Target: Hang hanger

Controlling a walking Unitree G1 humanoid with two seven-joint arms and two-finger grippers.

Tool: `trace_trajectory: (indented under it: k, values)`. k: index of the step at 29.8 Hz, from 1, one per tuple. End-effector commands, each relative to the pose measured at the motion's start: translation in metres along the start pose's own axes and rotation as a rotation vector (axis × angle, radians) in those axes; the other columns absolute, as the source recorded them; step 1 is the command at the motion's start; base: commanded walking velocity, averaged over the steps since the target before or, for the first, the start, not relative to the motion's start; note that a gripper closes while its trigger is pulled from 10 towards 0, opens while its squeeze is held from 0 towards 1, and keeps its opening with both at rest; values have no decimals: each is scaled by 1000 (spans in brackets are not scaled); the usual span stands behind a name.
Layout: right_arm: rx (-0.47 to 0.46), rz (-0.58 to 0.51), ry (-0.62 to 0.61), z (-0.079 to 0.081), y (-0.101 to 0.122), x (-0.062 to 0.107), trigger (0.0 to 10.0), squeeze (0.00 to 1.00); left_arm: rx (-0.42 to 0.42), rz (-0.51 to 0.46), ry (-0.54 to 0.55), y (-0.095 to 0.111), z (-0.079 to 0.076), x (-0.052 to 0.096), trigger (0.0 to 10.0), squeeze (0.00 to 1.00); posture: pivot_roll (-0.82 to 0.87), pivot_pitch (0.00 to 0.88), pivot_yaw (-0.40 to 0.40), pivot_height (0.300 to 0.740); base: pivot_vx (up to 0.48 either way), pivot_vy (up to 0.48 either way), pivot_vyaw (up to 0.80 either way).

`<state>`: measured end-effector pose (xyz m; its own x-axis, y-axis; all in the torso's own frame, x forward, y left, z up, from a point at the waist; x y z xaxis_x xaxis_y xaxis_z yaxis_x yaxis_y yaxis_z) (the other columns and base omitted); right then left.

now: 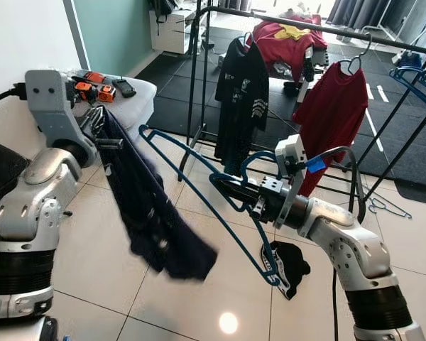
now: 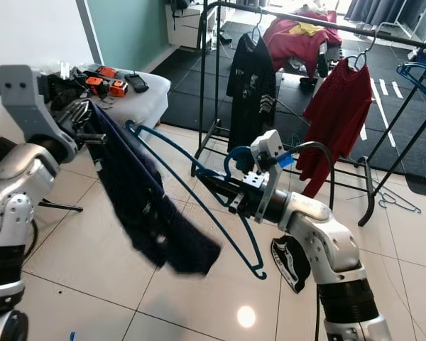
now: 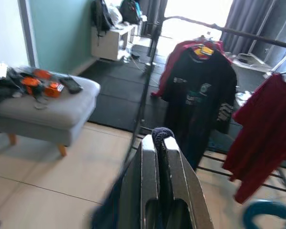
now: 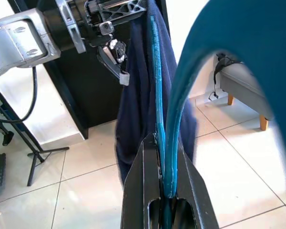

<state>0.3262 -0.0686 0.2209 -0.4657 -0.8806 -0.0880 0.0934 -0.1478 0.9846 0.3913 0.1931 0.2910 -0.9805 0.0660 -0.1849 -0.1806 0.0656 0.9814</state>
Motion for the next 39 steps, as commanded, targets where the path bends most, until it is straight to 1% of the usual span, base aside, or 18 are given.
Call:
trace_trajectory:
  k: [1,3,4,8,13,16,18,21,24,26,28,29,31,32,34,36,37,39]
  values:
    - [10,-15,12,4,8,0,10000,0,6,-24,-33,11,-12,-1,10000,0,-38,105,-28,740,0,0,0]
    - [19,1,14,6,7,-2,10000,0,36,-26,-70,15,-31,-1,10000,0,-35,106,-31,740,0,0,0]
    - [19,1,14,6,7,-2,10000,0,36,-26,-70,15,-31,-1,10000,0,-35,106,-31,740,0,0,0]
    - [28,19,-4,5,7,-5,10000,0,46,-10,-101,15,-48,0,10000,0,-32,108,-33,740,0,0,0]
    - [33,28,-34,0,6,-6,10000,0,44,-1,-105,15,-51,1,10000,0,-31,109,-34,740,0,0,0]
    - [39,37,-114,-13,5,-6,10000,0,35,5,-105,15,-53,3,10000,0,-29,112,-34,740,0,0,0]
    - [39,37,-114,-13,5,-6,10000,0,35,5,-105,15,-53,3,10000,0,-29,112,-34,740,0,0,0]
    - [30,19,-159,-20,10,-6,10000,0,39,11,-104,15,-54,5,10000,0,-29,113,-36,740,0,0,0]
    - [27,10,-174,-23,14,-6,10000,0,53,9,-120,17,-61,7,10000,0,-30,113,-37,740,0,0,0]
    - [27,10,-174,-23,14,-6,10000,0,53,9,-120,17,-61,7,10000,0,-30,113,-37,740,0,0,0]
    - [25,9,-179,-24,14,-5,10000,0,69,5,-141,17,-70,8,10000,0,-32,115,-38,740,0,0,0]
    - [25,9,-179,-24,14,-5,10000,0,69,5,-141,17,-70,8,10000,0,-32,115,-38,740,0,0,0]
    - [23,13,-178,-23,14,-5,10000,0,81,12,-166,15,-81,9,10000,0,-36,116,-38,740,0,0,0]
    - [23,13,-178,-23,14,-5,10000,0,81,12,-166,15,-81,9,10000,0,-36,116,-38,740,0,0,0]
    - [23,17,-180,-23,13,-6,10000,0,93,15,-189,14,-91,11,10000,0,-34,118,-39,740,0,0,0]
    - [23,18,-181,-23,13,-6,10000,0,99,14,-197,14,-94,11,10000,0,-34,118,-39,740,0,0,0]
    - [23,20,-191,-24,13,-7,10000,0,123,-4,-252,19,-108,15,10000,0,-32,119,-41,740,0,0,0]
    - [20,17,-203,-26,14,-8,10000,0,141,-23,-327,24,-123,21,10000,0,-29,120,-43,740,0,0,0]
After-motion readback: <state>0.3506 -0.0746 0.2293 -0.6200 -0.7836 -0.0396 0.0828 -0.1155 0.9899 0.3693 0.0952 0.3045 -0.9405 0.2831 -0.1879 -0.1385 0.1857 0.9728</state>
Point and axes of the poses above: a point about 5 cm out from each wrist's last joint towards the gripper, its own x axis pointing back from the gripper into the wrist, its own y axis along the axis of the wrist's last joint, z = x × y, the point moved 6 cm from there along -x, pointing out of the wrist towards the gripper, and after that the axes turned 3 degrees about -x, right-handed, at the moved point
